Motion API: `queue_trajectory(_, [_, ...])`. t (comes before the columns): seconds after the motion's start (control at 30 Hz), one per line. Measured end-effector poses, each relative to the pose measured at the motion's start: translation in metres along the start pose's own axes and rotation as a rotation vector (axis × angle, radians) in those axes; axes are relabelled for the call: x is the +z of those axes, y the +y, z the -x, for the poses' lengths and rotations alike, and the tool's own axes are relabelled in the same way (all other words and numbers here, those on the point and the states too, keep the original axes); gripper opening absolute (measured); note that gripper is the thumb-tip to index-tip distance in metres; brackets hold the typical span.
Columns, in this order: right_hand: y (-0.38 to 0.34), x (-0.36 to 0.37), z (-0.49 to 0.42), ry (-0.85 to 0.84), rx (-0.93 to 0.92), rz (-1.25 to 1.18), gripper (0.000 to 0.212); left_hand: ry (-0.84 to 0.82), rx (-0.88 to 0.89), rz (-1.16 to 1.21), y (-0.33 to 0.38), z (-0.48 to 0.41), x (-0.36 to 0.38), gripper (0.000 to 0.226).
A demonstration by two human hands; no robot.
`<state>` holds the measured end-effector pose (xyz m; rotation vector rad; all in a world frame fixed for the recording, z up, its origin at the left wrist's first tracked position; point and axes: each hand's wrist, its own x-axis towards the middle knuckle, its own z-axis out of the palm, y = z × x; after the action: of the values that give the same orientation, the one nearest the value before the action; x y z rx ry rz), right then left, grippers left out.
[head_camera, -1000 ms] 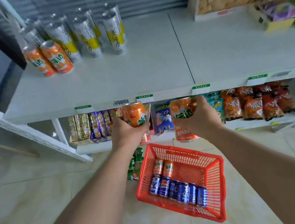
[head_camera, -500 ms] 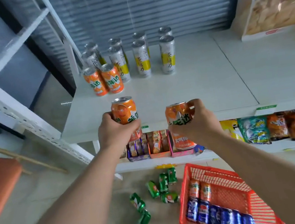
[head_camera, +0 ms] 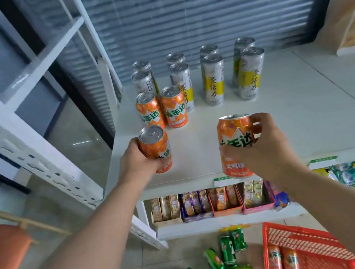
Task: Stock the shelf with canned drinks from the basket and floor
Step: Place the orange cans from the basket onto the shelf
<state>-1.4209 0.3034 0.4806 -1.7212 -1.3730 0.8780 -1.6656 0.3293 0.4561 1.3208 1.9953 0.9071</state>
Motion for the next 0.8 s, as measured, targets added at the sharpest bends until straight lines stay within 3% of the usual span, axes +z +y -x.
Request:
queue_trajectory(0.3, [0.004, 0.046, -0.02, 0.096, -0.126, -0.057, 0.073, -0.207, 0.063, 0.138, -0.009, -0.018, -0.009, 0.082])
queue_trajectory(0.4, [0.01, 0.058, -0.021, 0.124, -0.166, -0.076, 0.074, -0.077, 0.038, 0.116, -0.019, -0.012, 0.001, 0.089])
queue_trajectory(0.5, [0.021, 0.064, -0.018, 0.123, -0.21, -0.084, 0.071, 0.102, 0.068, 0.094, -0.031, -0.01, 0.015, 0.079])
queue_trajectory(0.63, [0.032, 0.07, -0.016, 0.136, -0.242, -0.144, 0.069, 0.121, 0.105, 0.191, -0.038, -0.009, 0.019, 0.058])
queue_trajectory(0.7, [0.034, 0.074, -0.017, 0.143, -0.252, -0.152, 0.071, 0.099, 0.113, 0.236, -0.039, -0.006, 0.02, 0.06])
queue_trajectory(0.8, [0.038, 0.078, -0.015, 0.137, -0.268, -0.14, 0.074, 0.192, 0.116, 0.211, -0.034, -0.007, 0.025, 0.064])
